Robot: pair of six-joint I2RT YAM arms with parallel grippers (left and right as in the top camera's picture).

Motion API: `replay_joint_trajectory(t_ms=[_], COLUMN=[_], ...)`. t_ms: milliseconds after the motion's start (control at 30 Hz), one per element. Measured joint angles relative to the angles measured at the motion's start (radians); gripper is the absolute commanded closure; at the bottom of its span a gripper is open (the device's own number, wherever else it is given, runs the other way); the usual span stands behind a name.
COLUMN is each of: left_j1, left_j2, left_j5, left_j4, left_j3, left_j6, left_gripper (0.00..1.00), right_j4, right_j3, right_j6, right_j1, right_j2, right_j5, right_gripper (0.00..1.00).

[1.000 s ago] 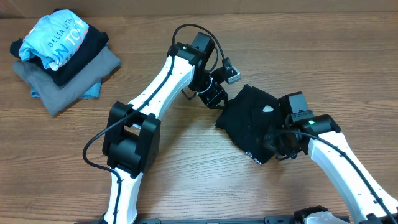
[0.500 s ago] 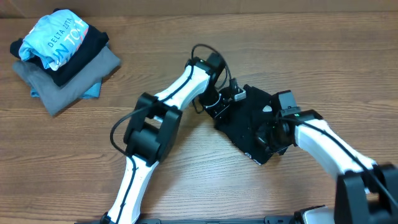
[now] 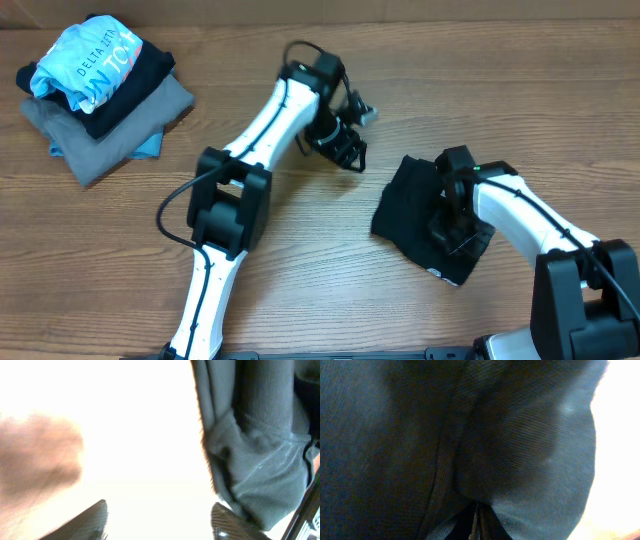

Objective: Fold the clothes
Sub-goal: 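Lower the bundle with the right gripper and press it with the left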

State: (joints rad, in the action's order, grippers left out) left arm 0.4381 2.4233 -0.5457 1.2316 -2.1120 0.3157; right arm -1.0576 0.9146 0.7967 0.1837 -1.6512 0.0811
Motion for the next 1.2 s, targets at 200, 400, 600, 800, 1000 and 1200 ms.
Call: replay_joint_trajectory(t_ms=[200, 400, 600, 800, 1000, 1200], left_j1=[-0.014, 0.024, 0.075, 0.120, 0.145, 0.178], left_j2=[-0.006, -0.006, -0.006, -0.006, -0.006, -0.006], left_j5=[0.002, -0.105, -0.154, -0.184, -0.192, -0.190], left_j4=[0.026, 0.019, 0.002, -0.051, -0.080, -0.122], left_j3=[-0.060, 0.010, 0.114, 0.168, 0.171, 0.172], left_j6=[-0.040, -0.092, -0.168, -0.241, -0.289, -0.337], left_gripper=[0.09, 0.08, 0.06, 0.06, 0.07, 0.14], right_j4=[-0.061, -0.071, -0.006, 0.186, 0.335, 0.399], right_j3=[0.135, 0.203, 0.156, 0.003, -0.121, -0.177], right_j6=[-0.110, -0.172, -0.168, -0.168, -0.180, -0.190], right_j1=[-0.027, -0.026, -0.027, -0.067, -0.183, -0.234], right_j2=[-0.016, -0.016, -0.016, -0.016, 0.047, 0.066], right_j5=[0.025, -0.040, -0.086, -0.193, -0.369, -0.452], right_gripper=[0.92, 0.90, 0.94, 0.96, 0.96, 0.96])
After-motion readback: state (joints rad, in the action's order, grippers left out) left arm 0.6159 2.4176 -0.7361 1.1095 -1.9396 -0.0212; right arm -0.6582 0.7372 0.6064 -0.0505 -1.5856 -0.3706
